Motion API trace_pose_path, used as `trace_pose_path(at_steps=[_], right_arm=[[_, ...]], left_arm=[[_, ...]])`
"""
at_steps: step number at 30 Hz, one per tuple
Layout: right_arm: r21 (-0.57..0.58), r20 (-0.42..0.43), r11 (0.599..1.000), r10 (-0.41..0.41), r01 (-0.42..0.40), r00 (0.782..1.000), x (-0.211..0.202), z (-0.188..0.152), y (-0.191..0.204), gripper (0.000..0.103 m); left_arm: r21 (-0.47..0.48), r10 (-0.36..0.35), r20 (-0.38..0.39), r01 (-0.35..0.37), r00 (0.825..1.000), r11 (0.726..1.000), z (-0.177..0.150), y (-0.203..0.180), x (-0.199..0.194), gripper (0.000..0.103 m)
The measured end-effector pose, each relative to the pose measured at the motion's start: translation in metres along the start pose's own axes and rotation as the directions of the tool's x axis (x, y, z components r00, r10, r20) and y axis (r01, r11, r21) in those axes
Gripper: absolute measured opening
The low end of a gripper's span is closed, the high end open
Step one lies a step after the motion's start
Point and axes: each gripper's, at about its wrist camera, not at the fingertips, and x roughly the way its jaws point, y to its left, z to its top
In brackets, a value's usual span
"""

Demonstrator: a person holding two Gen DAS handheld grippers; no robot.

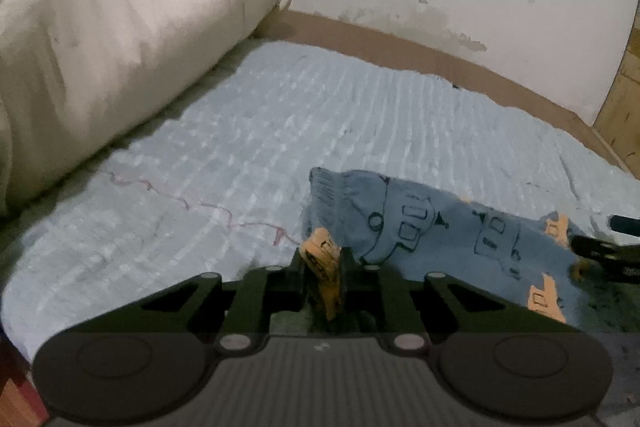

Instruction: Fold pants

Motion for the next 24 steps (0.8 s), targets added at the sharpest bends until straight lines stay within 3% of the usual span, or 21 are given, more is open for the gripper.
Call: trace_pose_path(at_steps=[3,7,9,10,11,12,13,14,19,24], right_arm=[[-0.014,-0.012,1.000,0.003,-0.003,1.000,0.021,0.007,0.006,0.102],[-0.029,-0.033,0.997,-0.070,0.069,0.997,0.044,0.009,0.006,0.102],[-0.008,-0.036,0.993,-0.115,0.115,0.993,0.048,0.009,0.001,0.102],[0.006,-0.032,0.991,-0.137,0.137,0.990,0.047,0.009,-0.002,0.102],[0.013,-0.028,0.987,-0.157,0.157,0.987,0.045,0.009,-0.004,0.102],[0.017,-0.020,0.985,-0.169,0.170,0.985,0.040,0.008,-0.004,0.102],[0.018,-0.010,0.986,-0.165,0.165,0.986,0.034,0.006,-0.004,0.102],[0.019,0.003,0.989,-0.145,0.145,0.989,0.027,0.005,-0.002,0.102],[-0.046,-0.018,0.998,0.042,-0.043,0.999,-0.001,-0.015,0.028,0.102],[-0.149,-0.008,0.986,0.070,-0.070,0.998,-0.044,-0.048,0.061,0.102]], left_arm=[[0.016,0.003,-0.004,-0.003,1.000,1.000,0.002,0.003,-0.005,0.015],[0.042,0.015,-0.032,-0.014,0.999,0.999,0.000,0.001,0.004,0.017],[0.078,0.041,-0.020,-0.039,0.999,0.996,-0.002,-0.005,0.003,0.028],[0.090,0.057,-0.007,-0.056,0.998,0.994,-0.003,-0.006,0.001,0.042],[0.100,0.078,0.009,-0.079,0.997,0.992,-0.004,-0.009,-0.002,0.062],[0.105,0.086,0.022,-0.088,0.996,0.991,-0.005,-0.012,-0.007,0.071],[0.106,0.086,0.034,-0.089,0.996,0.990,-0.005,-0.015,-0.011,0.083],[0.106,0.081,0.041,-0.085,0.996,0.991,-0.006,-0.018,-0.013,0.087],[0.147,0.073,0.072,-0.083,0.995,0.986,-0.007,-0.044,-0.026,0.094],[0.200,0.032,0.065,-0.044,0.997,0.979,-0.011,-0.077,-0.033,0.099]])
